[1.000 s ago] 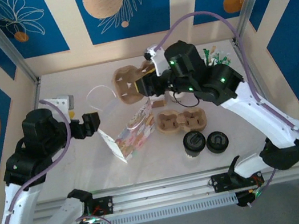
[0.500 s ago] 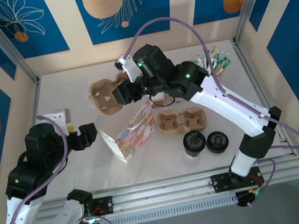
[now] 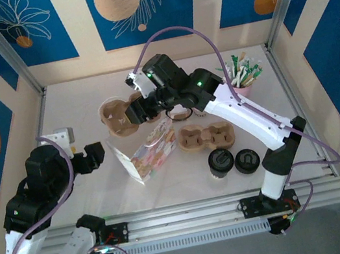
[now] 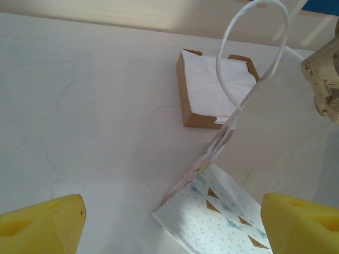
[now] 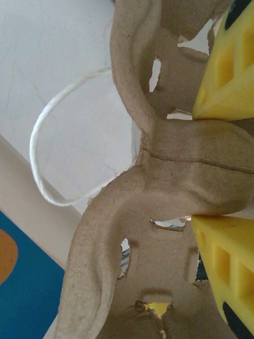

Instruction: Pack the takeout coffee

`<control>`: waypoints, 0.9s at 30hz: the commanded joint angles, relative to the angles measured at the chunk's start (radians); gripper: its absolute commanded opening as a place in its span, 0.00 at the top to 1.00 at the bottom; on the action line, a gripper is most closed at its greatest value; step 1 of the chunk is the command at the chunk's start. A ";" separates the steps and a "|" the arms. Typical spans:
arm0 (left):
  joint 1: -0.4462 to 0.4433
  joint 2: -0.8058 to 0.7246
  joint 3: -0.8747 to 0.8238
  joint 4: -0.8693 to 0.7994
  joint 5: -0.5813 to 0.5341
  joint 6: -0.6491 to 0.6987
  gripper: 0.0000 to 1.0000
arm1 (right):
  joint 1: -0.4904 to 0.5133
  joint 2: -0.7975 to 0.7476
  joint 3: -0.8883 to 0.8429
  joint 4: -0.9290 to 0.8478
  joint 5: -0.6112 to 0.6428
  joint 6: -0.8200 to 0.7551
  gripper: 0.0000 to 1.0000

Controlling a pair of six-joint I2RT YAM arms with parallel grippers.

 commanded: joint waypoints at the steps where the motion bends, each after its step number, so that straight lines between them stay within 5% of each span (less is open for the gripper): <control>1: 0.006 0.005 -0.006 -0.017 -0.014 0.002 0.14 | -0.011 0.018 0.029 -0.052 -0.035 -0.016 0.52; 20: 0.006 0.004 -0.026 -0.001 0.002 -0.009 0.14 | -0.007 0.081 0.098 -0.148 -0.085 -0.101 0.52; 27: 0.007 0.031 -0.004 -0.041 -0.089 -0.062 0.12 | -0.005 0.093 0.110 -0.189 -0.059 -0.142 0.52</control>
